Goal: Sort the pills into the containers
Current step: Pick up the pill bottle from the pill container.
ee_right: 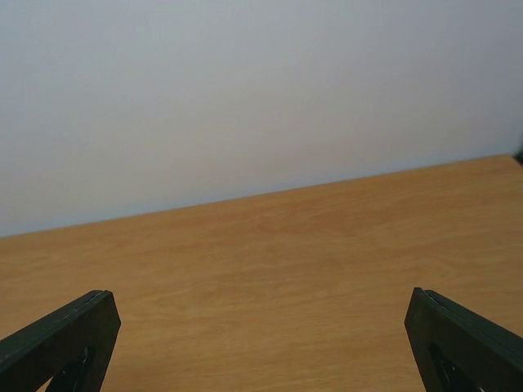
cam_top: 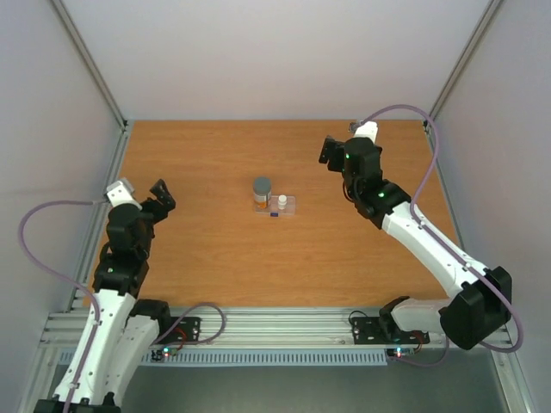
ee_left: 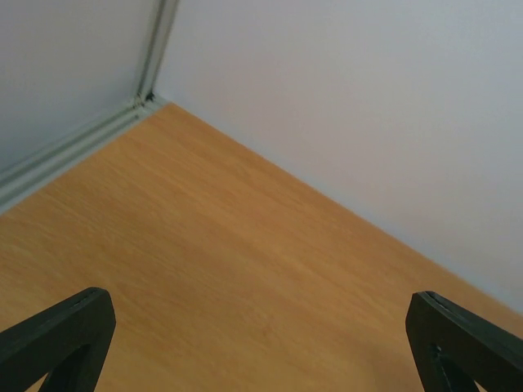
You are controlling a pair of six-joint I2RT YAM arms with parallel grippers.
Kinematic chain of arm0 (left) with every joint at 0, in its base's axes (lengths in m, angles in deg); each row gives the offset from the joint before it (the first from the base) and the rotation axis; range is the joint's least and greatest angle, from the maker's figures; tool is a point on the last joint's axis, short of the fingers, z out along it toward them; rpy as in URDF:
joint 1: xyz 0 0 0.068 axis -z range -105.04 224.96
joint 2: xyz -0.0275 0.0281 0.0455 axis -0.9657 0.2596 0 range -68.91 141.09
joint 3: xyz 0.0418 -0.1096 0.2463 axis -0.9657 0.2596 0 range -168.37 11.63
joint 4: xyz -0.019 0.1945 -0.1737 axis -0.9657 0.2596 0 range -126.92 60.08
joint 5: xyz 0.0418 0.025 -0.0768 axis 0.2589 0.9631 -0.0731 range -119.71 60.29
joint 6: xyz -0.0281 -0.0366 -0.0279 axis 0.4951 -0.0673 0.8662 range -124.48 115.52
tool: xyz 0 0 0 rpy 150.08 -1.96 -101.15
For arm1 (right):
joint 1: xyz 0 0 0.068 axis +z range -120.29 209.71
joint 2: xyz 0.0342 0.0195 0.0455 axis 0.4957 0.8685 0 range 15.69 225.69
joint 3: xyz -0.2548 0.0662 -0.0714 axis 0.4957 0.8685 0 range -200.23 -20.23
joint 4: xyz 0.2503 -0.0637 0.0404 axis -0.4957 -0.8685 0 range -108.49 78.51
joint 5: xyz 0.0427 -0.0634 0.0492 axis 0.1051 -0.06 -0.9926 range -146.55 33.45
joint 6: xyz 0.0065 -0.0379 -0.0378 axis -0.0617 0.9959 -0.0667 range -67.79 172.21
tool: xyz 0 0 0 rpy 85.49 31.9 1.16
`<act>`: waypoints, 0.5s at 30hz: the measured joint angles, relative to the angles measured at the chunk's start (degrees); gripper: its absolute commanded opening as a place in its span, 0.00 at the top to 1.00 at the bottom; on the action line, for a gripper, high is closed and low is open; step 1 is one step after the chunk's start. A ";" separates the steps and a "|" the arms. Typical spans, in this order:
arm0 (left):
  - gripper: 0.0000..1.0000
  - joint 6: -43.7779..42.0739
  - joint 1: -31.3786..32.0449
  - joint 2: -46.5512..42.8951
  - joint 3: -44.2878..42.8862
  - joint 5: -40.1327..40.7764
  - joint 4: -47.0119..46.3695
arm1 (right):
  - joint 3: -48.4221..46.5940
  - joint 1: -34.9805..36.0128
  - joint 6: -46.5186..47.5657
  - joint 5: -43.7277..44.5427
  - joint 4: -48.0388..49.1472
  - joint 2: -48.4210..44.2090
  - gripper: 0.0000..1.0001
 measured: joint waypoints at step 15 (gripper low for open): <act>0.01 5.20 13.07 16.17 -8.57 -0.87 13.31 | -4.85 12.17 -3.69 -3.54 -19.12 4.87 0.03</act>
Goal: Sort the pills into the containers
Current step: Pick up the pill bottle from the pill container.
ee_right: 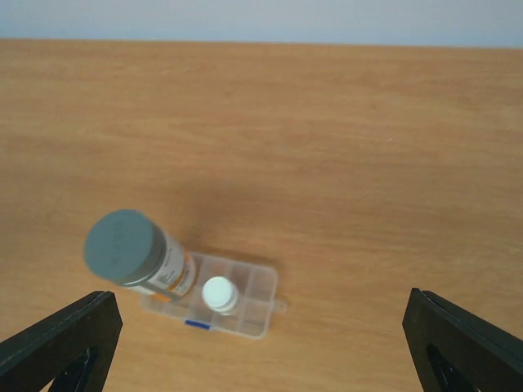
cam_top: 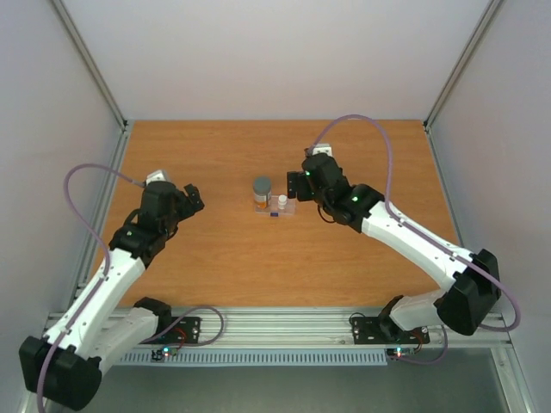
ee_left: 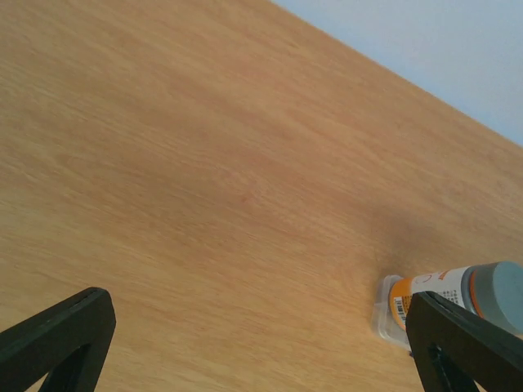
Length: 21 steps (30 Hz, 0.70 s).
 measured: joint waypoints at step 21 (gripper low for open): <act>0.01 6.54 0.00 7.74 -7.67 -3.28 6.34 | -20.63 7.30 -5.16 -8.48 -10.64 21.59 0.02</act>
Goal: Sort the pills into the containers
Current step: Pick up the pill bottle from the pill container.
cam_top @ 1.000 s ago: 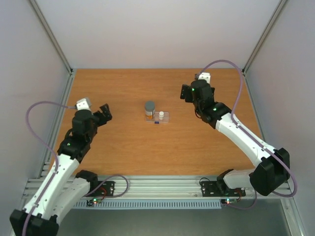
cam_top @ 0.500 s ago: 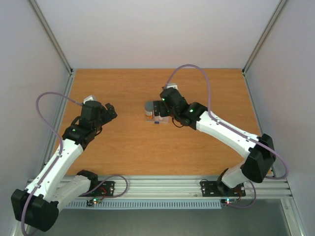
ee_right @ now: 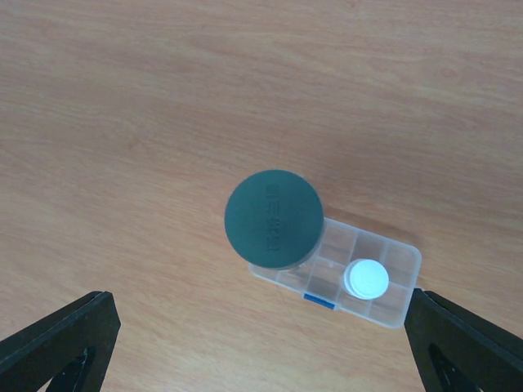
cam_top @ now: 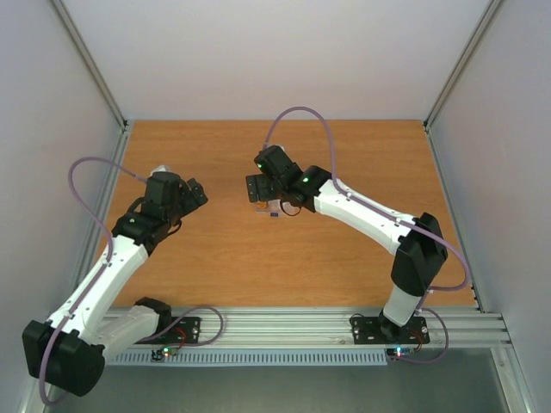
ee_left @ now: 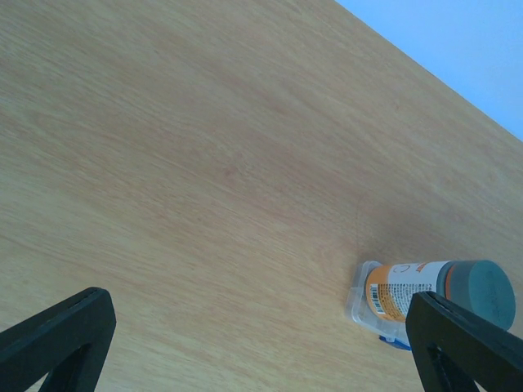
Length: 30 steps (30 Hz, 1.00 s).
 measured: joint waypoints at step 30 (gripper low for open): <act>0.01 -0.92 0.00 1.97 -1.20 -1.20 -0.15 | -9.09 -0.85 0.98 0.24 -3.76 15.08 0.01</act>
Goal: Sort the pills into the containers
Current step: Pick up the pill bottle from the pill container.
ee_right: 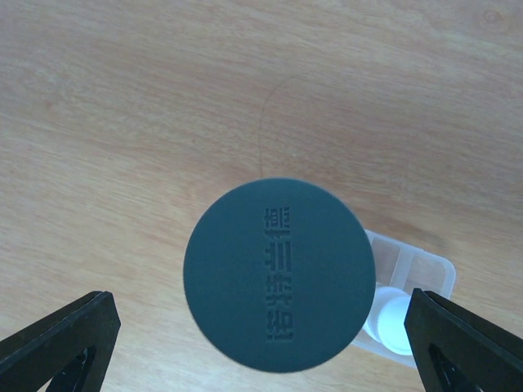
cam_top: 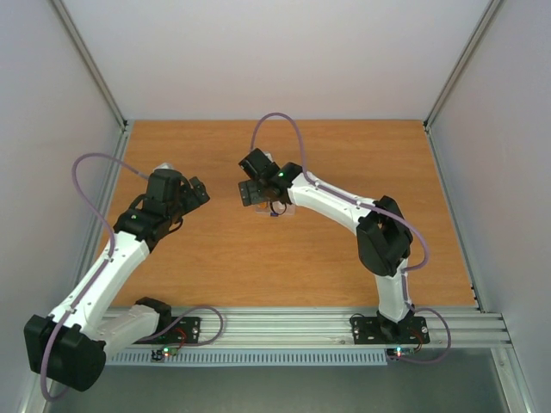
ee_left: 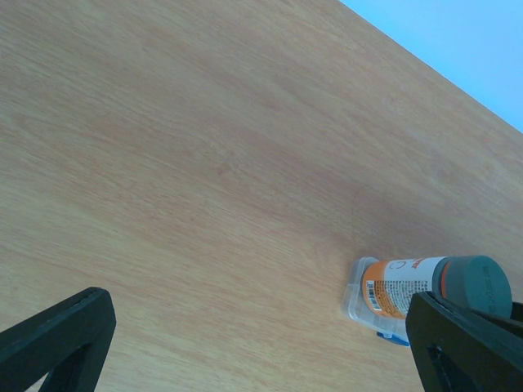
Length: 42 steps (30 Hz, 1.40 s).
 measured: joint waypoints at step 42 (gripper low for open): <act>0.01 -2.34 0.00 3.06 -0.11 1.20 -0.44 | -13.38 -2.25 4.92 0.33 -1.97 4.79 0.67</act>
